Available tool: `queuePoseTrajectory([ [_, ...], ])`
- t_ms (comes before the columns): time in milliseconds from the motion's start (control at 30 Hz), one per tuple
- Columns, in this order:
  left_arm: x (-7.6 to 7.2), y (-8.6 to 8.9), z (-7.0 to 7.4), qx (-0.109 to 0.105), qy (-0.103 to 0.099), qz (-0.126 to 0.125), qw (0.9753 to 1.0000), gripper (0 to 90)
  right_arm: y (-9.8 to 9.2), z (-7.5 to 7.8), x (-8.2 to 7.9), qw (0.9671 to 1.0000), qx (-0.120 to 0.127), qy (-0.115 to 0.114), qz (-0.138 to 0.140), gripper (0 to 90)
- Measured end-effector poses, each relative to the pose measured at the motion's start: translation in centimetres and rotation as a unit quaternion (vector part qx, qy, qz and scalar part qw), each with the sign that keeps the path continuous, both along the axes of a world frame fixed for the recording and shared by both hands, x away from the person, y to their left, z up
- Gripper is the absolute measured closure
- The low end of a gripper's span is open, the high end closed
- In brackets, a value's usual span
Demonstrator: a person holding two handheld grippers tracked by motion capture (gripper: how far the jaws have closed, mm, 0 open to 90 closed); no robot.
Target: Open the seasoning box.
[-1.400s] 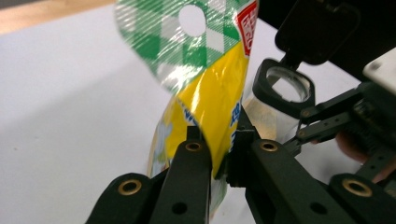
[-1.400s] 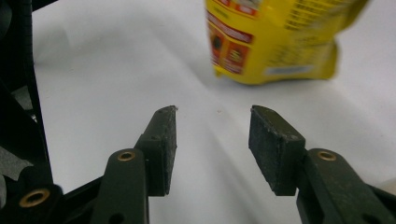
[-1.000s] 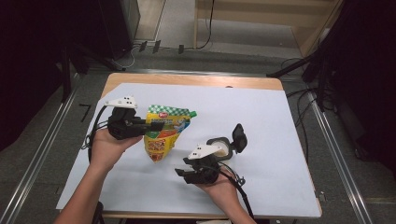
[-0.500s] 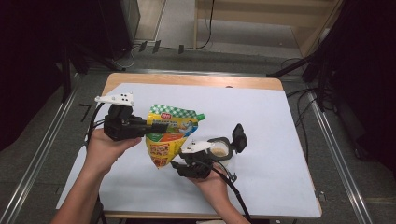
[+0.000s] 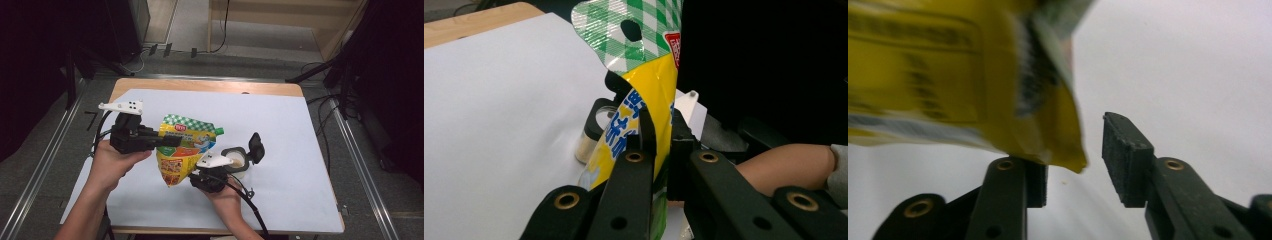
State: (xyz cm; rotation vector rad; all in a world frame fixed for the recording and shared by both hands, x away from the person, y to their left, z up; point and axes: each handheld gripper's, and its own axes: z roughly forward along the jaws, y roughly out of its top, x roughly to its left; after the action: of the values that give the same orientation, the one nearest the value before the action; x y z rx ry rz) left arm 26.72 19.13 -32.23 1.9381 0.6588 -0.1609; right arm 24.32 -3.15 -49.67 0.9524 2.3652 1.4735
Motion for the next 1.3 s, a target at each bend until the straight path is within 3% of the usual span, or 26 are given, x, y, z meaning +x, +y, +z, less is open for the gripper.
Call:
queuePoseTrajectory([
  [100, 0.2, -0.3, -0.1, 0.002, 0.002, 0.005, 1.0000, 90.0, 0.1, 0.2, -0.4, 0.9998, 0.004, -0.014, 0.015, 60.8],
  [167, 0.2, -0.6, -0.2, 0.018, -0.004, 0.020, 0.9996, 90.0, 0.1, 0.4, -0.8, 0.9994, -0.004, -0.023, 0.027, 58.7],
  [233, 0.4, -1.0, -0.4, 0.027, 0.000, 0.019, 0.9994, 90.0, 0.2, 0.5, -1.1, 0.9985, -0.023, -0.039, 0.032, 56.3],
  [333, 0.5, -2.0, -0.6, 0.046, -0.011, 0.024, 0.9986, 89.2, 0.2, 0.5, -1.6, 0.9974, -0.044, -0.047, 0.033, 55.8],
  [433, 0.6, -3.1, -0.8, 0.059, -0.019, 0.024, 0.9978, 87.1, 0.1, 0.5, -1.9, 0.9974, -0.045, -0.043, 0.036, 56.0],
  [567, 0.5, -4.7, -1.7, 0.096, -0.033, 0.023, 0.9946, 81.0, 0.0, 1.0, -2.3, 0.9970, -0.043, -0.051, 0.040, 56.1],
  [733, 0.4, -5.7, -2.7, 0.099, -0.029, 0.012, 0.9946, 80.3, 0.0, 1.7, -3.0, 0.9961, -0.041, -0.058, 0.053, 54.7],
  [1000, 0.8, -5.7, -2.9, 0.095, -0.015, 0.014, 0.9953, 82.4, 0.4, 2.3, -3.5, 0.9963, -0.033, -0.037, 0.071, 54.3],
  [1200, 0.8, -6.3, -3.2, 0.111, -0.012, 0.016, 0.9936, 82.3, 0.8, 2.6, -4.0, 0.9957, -0.034, -0.032, 0.080, 54.4],
  [1300, 0.8, -6.3, -3.4, 0.112, 0.000, 0.019, 0.9935, 82.5, 0.8, 2.5, -3.9, 0.9956, -0.033, -0.030, 0.083, 54.3],
])
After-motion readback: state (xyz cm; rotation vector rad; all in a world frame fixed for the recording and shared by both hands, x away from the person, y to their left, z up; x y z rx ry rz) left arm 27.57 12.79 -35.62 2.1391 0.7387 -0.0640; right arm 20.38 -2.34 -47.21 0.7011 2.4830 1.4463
